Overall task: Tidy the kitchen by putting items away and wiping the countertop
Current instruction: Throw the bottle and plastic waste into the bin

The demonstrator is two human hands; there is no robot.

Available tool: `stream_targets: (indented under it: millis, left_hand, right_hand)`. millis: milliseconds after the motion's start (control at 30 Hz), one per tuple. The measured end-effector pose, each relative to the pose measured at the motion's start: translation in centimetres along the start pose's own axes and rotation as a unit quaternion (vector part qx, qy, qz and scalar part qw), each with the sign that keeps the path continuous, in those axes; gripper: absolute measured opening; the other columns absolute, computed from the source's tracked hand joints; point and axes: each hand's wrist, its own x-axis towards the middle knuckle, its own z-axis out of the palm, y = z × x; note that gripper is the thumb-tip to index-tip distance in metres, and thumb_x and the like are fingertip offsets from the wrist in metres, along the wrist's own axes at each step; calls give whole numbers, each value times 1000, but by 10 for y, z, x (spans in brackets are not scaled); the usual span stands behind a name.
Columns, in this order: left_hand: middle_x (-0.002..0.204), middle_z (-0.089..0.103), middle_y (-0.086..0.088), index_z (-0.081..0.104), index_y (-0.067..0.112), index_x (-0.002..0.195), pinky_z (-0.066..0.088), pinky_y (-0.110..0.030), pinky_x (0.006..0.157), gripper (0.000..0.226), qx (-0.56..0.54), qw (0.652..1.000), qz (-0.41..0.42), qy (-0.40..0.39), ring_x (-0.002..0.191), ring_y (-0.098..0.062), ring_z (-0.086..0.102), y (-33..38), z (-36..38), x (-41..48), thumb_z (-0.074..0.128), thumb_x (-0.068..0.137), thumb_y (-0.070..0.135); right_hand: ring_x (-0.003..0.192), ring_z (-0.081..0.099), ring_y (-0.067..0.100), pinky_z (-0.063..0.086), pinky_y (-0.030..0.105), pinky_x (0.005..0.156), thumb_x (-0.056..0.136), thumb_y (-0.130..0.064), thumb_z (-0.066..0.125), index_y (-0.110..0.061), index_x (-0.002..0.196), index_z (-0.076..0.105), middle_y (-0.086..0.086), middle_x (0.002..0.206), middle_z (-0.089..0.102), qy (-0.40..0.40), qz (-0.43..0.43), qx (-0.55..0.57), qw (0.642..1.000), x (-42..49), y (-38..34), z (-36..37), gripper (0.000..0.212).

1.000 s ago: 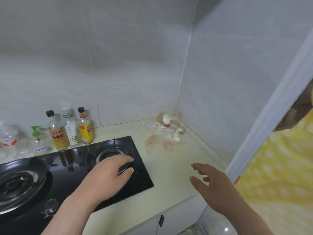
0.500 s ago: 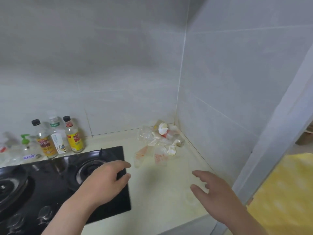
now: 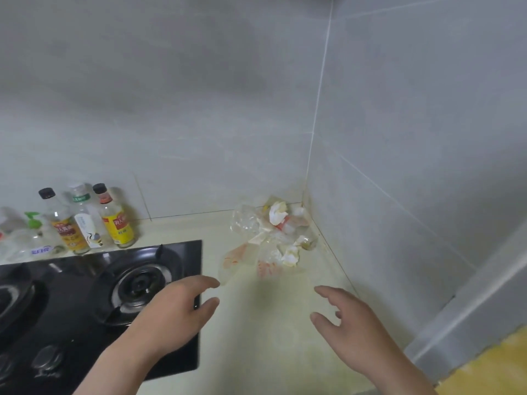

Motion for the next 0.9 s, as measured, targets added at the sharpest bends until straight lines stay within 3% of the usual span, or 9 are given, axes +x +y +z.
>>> stream_targets:
  millis: [200,467,600,733,900]
  left_hand:
    - [127,54,26,58,34,128,34,-12,93,35,-39,999,-5,0,119,2,50,-8,17,67,58,93,38]
    - [123,54,27,59,32,128,38,-16,94,35,-98,995,-12,-13,118,0,52,-27,33,156,59,92,35]
    - [124,51,26,57,31,129,34,-13,90,36,-123,992,-22,-16,107,4,50,-30,44,187,59,93,33]
    - [125,50,24,56,31,130,32,-12,91,36,-140,989,-32,-25,114,3,48,-32,60,214,58,94,31]
    - [130,50,19,54,32,132,35,-17,91,39,-169,983,-63,-39,106,-1,47,-37,85,252,61,93,30]
  right_hand:
    - [119,44,-2,37,23,108,93,-42,61,-41,143,41,-34,122,35,-31,19,-25,999,65,-6,-5,54]
    - [131,43,2,38,28,111,90,-40,62,-38,146,40,-24,143,40,-33,12,-51,998,159,-1,-6,61]
    - [133,40,-1,37,29,112,89,-39,63,-39,146,40,-29,140,38,-37,6,-43,998,194,3,1,61]
    - [129,44,2,39,31,110,89,-40,63,-39,146,40,-27,138,40,-36,14,-30,999,228,7,8,61]
    - [130,44,3,39,29,110,89,-36,64,-36,142,47,-22,138,46,-12,13,1,1000,280,19,19,56]
